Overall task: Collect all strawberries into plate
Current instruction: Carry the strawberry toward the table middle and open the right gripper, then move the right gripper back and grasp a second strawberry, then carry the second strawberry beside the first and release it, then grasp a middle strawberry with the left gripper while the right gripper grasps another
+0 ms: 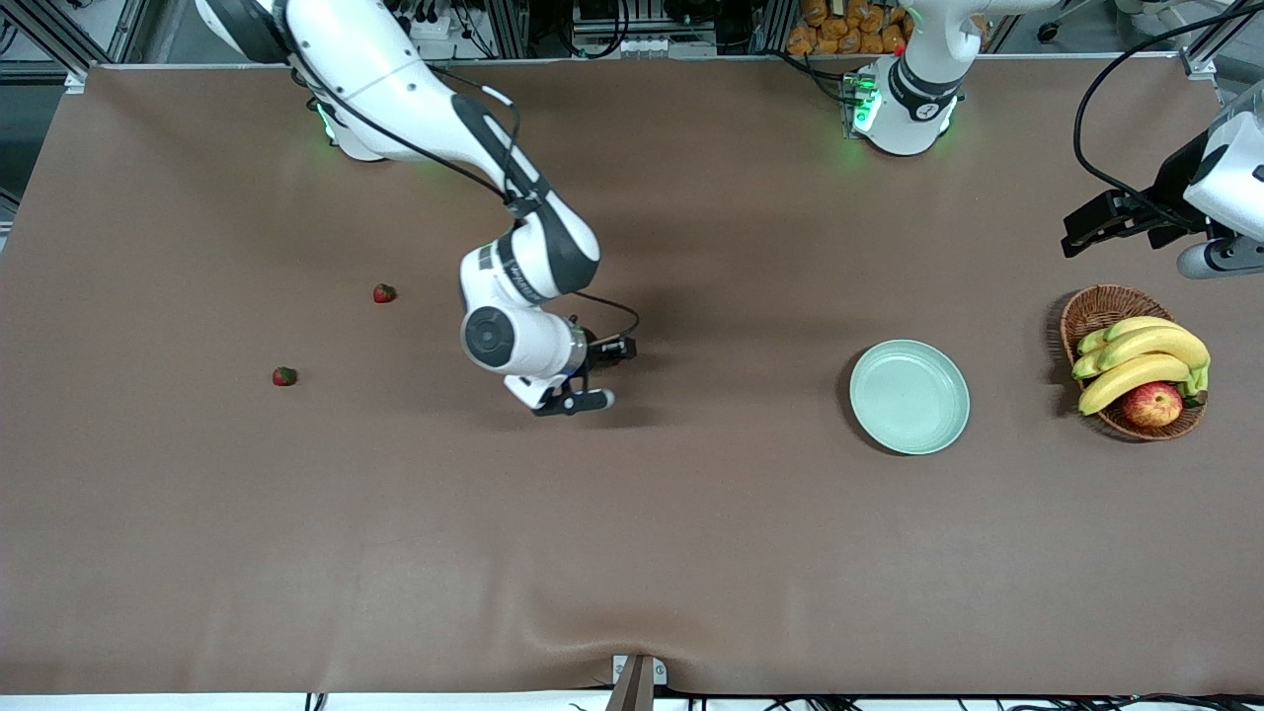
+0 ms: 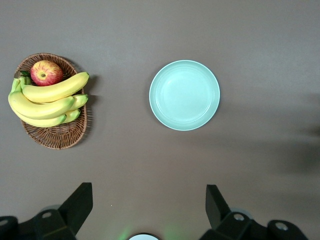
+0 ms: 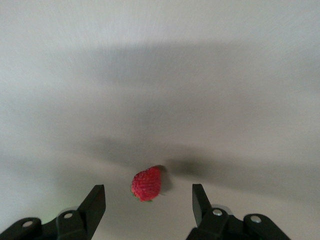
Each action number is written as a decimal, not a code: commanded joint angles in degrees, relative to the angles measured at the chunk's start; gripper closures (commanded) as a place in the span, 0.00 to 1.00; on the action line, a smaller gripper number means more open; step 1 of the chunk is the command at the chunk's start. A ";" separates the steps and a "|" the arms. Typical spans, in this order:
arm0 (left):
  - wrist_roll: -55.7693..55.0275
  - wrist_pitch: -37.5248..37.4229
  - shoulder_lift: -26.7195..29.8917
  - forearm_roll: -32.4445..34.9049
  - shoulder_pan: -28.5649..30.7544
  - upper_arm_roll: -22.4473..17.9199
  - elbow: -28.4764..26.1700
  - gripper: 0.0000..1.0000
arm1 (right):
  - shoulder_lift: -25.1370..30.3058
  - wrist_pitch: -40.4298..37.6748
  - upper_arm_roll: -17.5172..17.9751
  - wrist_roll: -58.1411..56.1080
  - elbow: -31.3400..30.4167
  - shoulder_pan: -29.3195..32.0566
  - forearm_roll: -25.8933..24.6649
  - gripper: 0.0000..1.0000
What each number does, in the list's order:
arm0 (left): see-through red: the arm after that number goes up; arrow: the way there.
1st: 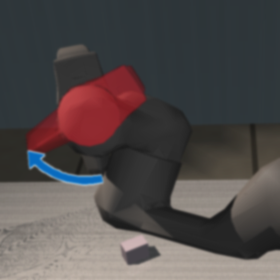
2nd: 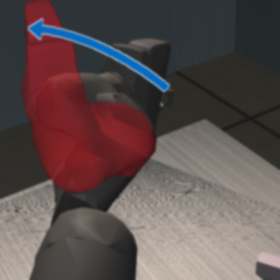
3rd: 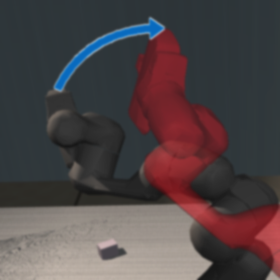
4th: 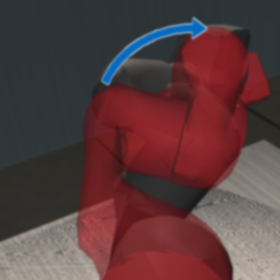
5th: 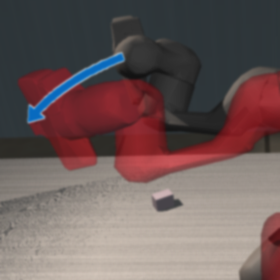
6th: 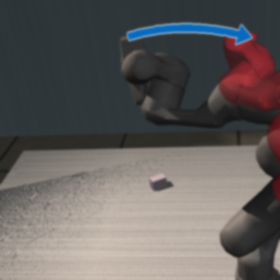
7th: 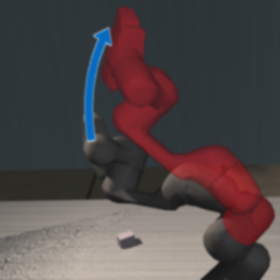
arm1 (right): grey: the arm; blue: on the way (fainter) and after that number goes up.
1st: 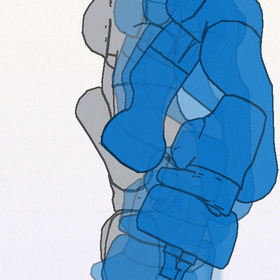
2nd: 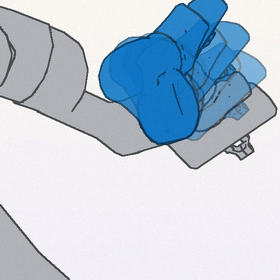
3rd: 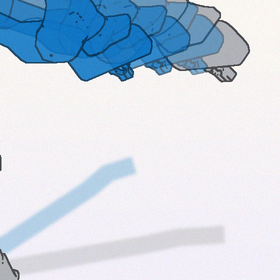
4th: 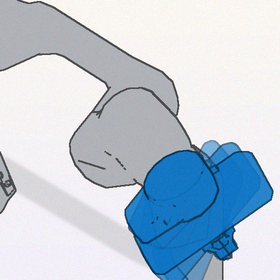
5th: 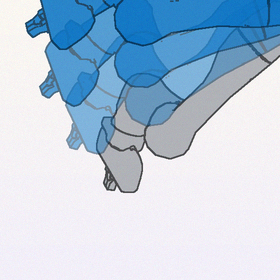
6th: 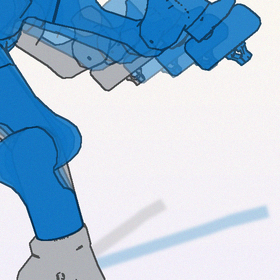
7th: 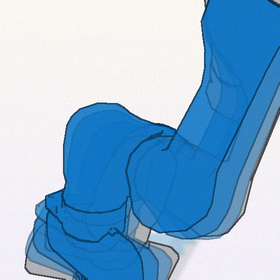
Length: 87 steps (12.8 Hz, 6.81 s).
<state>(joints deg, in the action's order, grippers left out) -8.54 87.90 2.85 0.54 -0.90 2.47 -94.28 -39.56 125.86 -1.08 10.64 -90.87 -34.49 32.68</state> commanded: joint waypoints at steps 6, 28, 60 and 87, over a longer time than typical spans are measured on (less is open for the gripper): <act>0.71 0.78 0.32 1.05 -0.42 0.08 -1.17 0.00 | 16.35 -23.63 -1.47 -2.72 -1.59 22.26 -24.39 0.00; 0.71 1.13 0.93 1.05 -0.42 0.69 -2.93 0.00 | 8.72 -24.43 -1.56 -12.49 -25.76 27.90 -26.62 0.08; 0.71 1.57 0.84 1.05 -0.25 0.69 -3.10 0.00 | 2.39 -9.70 -1.21 -8.55 -5.72 4.01 0.01 0.90; -48.48 27.10 -35.96 0.96 -33.72 1.31 16.14 0.00 | 4.50 -17.32 -11.76 -33.05 -4.14 31.85 -28.62 0.00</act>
<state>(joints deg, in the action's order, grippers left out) -52.72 110.96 -26.77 0.61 -32.35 4.51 -83.52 -35.19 108.73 -13.87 -21.41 -94.53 -3.26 7.48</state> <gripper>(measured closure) 0.000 0.000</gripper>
